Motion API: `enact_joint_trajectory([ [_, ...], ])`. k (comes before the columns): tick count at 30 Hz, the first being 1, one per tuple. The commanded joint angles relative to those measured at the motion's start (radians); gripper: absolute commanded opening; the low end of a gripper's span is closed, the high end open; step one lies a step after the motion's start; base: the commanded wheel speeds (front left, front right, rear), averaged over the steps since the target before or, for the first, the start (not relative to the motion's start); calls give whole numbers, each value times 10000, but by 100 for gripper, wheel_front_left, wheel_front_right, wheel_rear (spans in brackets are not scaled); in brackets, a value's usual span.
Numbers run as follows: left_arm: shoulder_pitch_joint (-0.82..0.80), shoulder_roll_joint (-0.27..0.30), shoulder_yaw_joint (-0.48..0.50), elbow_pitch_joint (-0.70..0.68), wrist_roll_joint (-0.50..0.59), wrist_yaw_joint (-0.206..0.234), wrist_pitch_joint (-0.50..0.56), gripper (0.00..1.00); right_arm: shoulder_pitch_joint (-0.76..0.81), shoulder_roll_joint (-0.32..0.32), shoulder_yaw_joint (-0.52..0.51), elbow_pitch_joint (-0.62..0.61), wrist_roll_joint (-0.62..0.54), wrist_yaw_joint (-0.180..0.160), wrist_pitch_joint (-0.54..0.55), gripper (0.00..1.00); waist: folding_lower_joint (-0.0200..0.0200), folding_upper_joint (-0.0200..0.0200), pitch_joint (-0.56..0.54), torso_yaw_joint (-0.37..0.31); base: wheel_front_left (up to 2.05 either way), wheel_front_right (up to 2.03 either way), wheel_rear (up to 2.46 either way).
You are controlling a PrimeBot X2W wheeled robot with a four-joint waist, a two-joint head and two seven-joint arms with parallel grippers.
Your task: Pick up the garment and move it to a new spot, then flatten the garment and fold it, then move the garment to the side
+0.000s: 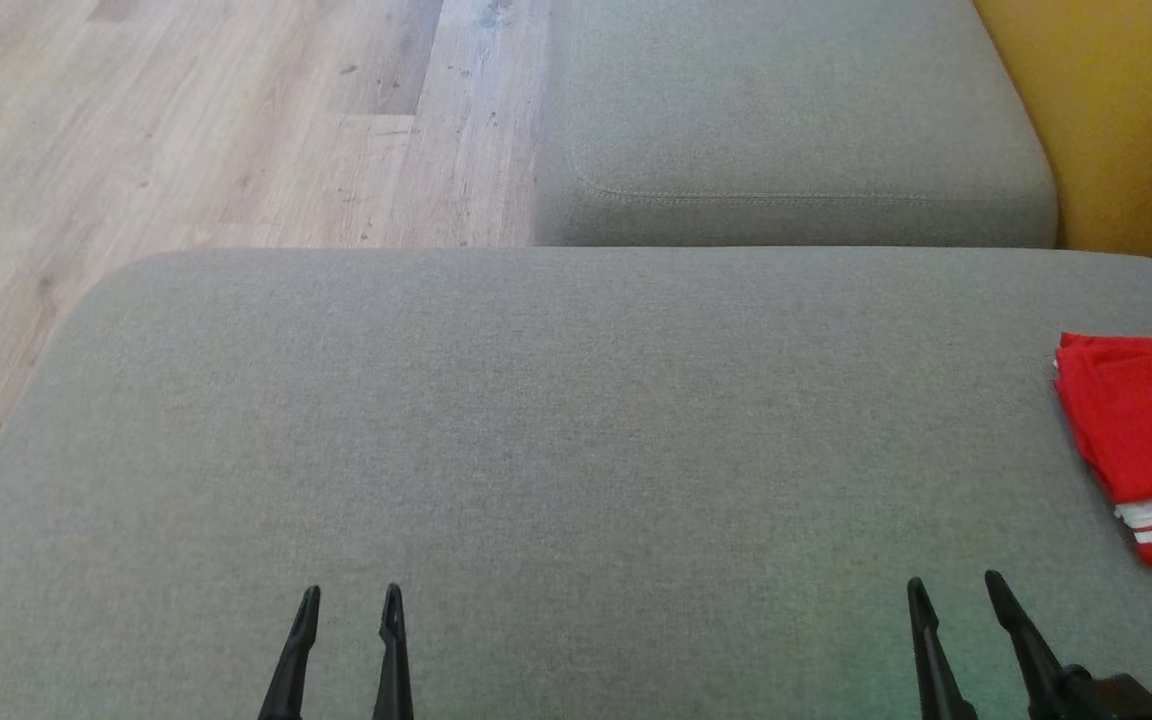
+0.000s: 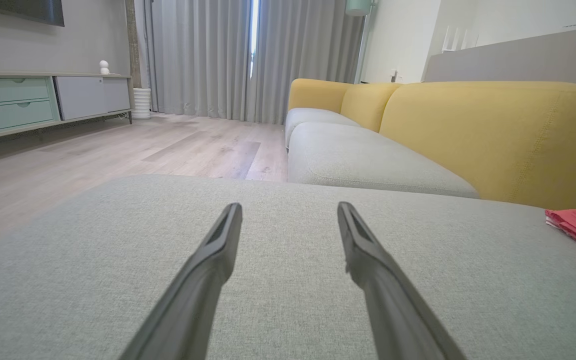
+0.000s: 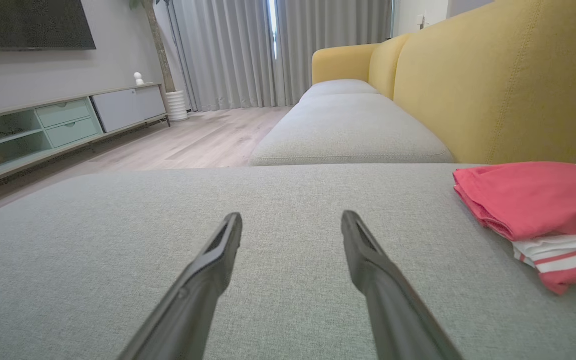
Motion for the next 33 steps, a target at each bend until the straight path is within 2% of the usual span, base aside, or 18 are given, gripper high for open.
enact_joint_trajectory([
  [1,-275,-64,397,-322,139,-61,-82,100,-292,-94,191,-385,-75,-7,-109,100,1,-1,-33,-59,0,0,0],
  [14,-133,-64,503,-325,281,-79,-82,100,-393,-57,243,-462,-243,-7,-110,100,1,-1,-18,-412,0,0,0],
  [15,82,0,177,-2,219,-86,0,0,7,13,35,-108,-129,0,0,0,1,-1,-17,-413,0,0,0],
  [21,355,-1,168,885,158,-88,70,0,170,11,63,780,-32,0,52,0,1,-1,-8,-436,0,0,0],
  [33,-13,85,382,949,-1340,-272,319,0,-227,-83,29,812,1523,-1,306,0,1,-1,104,-496,0,0,0],
])
